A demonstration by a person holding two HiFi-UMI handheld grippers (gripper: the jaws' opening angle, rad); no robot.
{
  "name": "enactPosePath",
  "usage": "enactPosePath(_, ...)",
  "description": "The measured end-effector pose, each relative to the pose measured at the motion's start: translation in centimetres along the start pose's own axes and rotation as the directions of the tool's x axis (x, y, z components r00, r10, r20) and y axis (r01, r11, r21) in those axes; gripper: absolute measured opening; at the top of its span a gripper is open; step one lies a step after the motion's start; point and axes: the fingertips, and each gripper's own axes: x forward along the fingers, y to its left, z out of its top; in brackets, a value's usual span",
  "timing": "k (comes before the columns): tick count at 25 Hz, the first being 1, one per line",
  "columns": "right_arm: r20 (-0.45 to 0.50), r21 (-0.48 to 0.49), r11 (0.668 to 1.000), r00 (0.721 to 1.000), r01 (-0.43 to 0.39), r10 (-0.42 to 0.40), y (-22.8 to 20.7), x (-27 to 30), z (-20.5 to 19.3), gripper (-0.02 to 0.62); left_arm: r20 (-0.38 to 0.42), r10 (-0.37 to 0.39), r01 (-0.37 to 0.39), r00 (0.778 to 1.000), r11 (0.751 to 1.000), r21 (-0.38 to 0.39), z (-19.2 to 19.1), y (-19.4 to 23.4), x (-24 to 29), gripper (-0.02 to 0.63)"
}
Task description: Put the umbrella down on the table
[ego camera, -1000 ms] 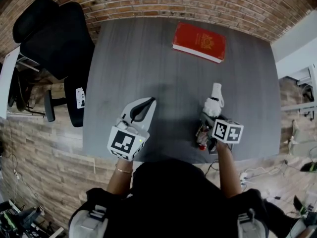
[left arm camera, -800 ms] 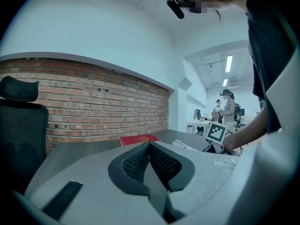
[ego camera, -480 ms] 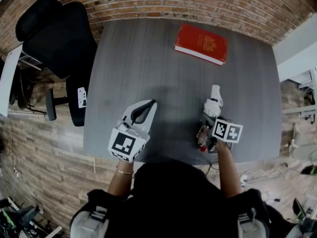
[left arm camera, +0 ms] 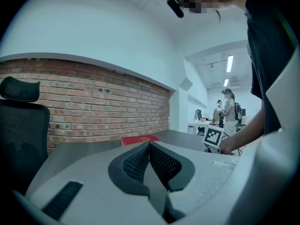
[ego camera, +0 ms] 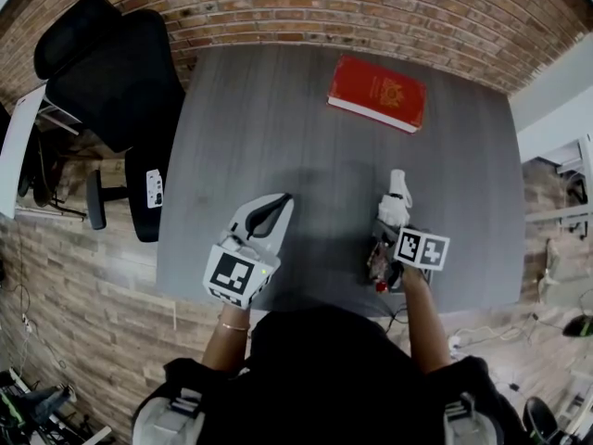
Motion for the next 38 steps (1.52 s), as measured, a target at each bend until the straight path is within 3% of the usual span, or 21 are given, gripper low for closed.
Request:
enactPosePath(11,-0.017,-0.005,1.0,1.0,0.023,-0.023,-0.1,0.2,0.1,0.316,-0.009,-0.01,0.01,1.0,1.0,0.006,0.2,0.1,0.5,0.003)
enactPosePath(15,0.007,-0.016,0.999,1.0,0.03,-0.03,-0.3,-0.2,0.7,0.347,-0.01,-0.012,0.012,1.0,1.0,0.011,0.3,0.0,0.6,0.003)
enactPosePath(26,0.104,0.0,0.999,0.993,0.054,-0.053,-1.1,-2.9,2.3,0.348,-0.006,-0.028,0.028,1.0,0.999,0.032,0.7,-1.6,0.3,0.003)
enactPosePath(31,0.186,0.012,0.999,0.982,0.034,-0.036,-0.9,-5.1,3.1,0.277,-0.012,-0.026,0.026,1.0,0.999,0.039,0.9,-2.7,0.0,0.003)
enactPosePath(38,0.31,0.008,1.0,0.951,0.006,-0.009,0.2,-9.2,4.4,0.101,-0.011,-0.038,0.039,0.999,0.998,0.053,1.6,-4.8,-0.3,0.003)
